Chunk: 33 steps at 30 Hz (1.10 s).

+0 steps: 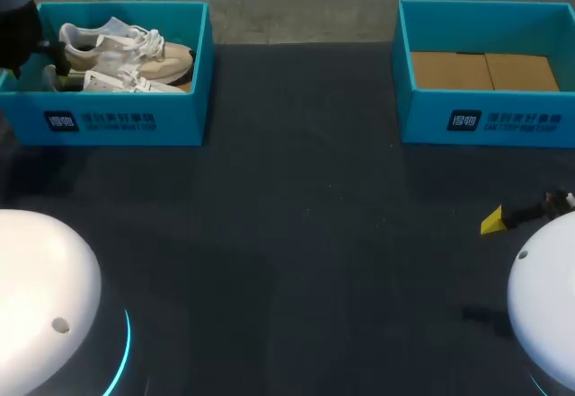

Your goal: Take the shoe out of the shoebox, open the shoe tongue, remove and reinsert the insole, then place the shoe into the shoebox

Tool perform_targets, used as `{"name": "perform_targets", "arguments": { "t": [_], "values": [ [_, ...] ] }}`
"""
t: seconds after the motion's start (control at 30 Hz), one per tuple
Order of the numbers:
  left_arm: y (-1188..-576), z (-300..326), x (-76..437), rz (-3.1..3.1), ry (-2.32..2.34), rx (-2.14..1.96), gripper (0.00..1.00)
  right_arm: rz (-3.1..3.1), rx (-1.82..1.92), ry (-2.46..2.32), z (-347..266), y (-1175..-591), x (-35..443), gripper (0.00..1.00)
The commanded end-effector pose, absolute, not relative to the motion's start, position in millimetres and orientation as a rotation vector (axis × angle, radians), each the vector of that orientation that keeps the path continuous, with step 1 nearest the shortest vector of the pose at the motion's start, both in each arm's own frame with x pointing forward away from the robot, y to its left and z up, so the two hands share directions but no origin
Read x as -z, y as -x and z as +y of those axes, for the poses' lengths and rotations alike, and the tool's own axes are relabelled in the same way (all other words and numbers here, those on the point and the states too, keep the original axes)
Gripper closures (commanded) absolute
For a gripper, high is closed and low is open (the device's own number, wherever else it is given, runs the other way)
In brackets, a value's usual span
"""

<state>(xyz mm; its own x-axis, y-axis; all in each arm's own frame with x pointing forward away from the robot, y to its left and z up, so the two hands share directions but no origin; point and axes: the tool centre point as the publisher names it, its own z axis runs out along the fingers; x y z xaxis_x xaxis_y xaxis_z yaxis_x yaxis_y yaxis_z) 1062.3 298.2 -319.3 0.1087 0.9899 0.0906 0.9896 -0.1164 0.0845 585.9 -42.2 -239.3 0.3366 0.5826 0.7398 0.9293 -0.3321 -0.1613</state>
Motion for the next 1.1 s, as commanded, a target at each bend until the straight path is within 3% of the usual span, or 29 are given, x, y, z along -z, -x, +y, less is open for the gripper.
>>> {"name": "perform_targets", "arguments": {
  "t": [0.03, 0.73, 1.1],
  "values": [
    [-1069, 298, 325, 2.092, -2.343, -0.192, 0.00, -1.319, 0.777, 2.032, -41, -584, 238, 0.00],
    [-1078, 297, 346, 2.135, -2.334, -0.164, 0.00, -1.319, 0.777, 2.032, -41, -584, 238, 0.00],
    [-1081, 295, 354, 2.168, -2.312, -0.148, 0.05, -1.319, 0.777, 2.032, -41, -584, 238, 0.00]
  ]
}}
